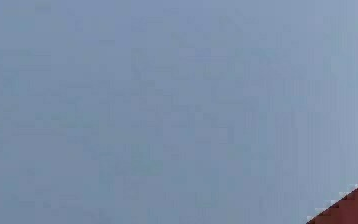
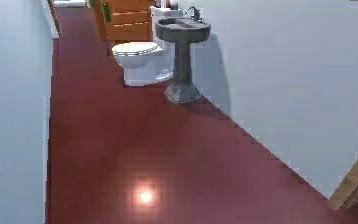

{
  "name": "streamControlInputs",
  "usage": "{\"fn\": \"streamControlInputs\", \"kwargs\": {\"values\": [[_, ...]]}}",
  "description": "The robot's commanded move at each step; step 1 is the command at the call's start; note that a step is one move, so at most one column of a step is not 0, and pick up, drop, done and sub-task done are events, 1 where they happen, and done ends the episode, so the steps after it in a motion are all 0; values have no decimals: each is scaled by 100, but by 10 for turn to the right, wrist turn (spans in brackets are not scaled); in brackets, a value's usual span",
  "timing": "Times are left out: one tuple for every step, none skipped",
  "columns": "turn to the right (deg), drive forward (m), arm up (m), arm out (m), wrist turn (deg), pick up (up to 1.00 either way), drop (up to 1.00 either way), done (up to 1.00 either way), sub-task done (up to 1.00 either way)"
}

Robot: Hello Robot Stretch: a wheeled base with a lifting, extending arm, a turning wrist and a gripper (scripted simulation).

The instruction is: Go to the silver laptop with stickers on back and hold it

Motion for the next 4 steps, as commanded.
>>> {"fn": "streamControlInputs", "kwargs": {"values": [[450,0,0,0,0,0,0,0,0],[210,0,0,0,0,0,0,0,0],[0,100,0,0,0,0,0,0,0],[0,100,0,0,0,0,0,0,0]]}}
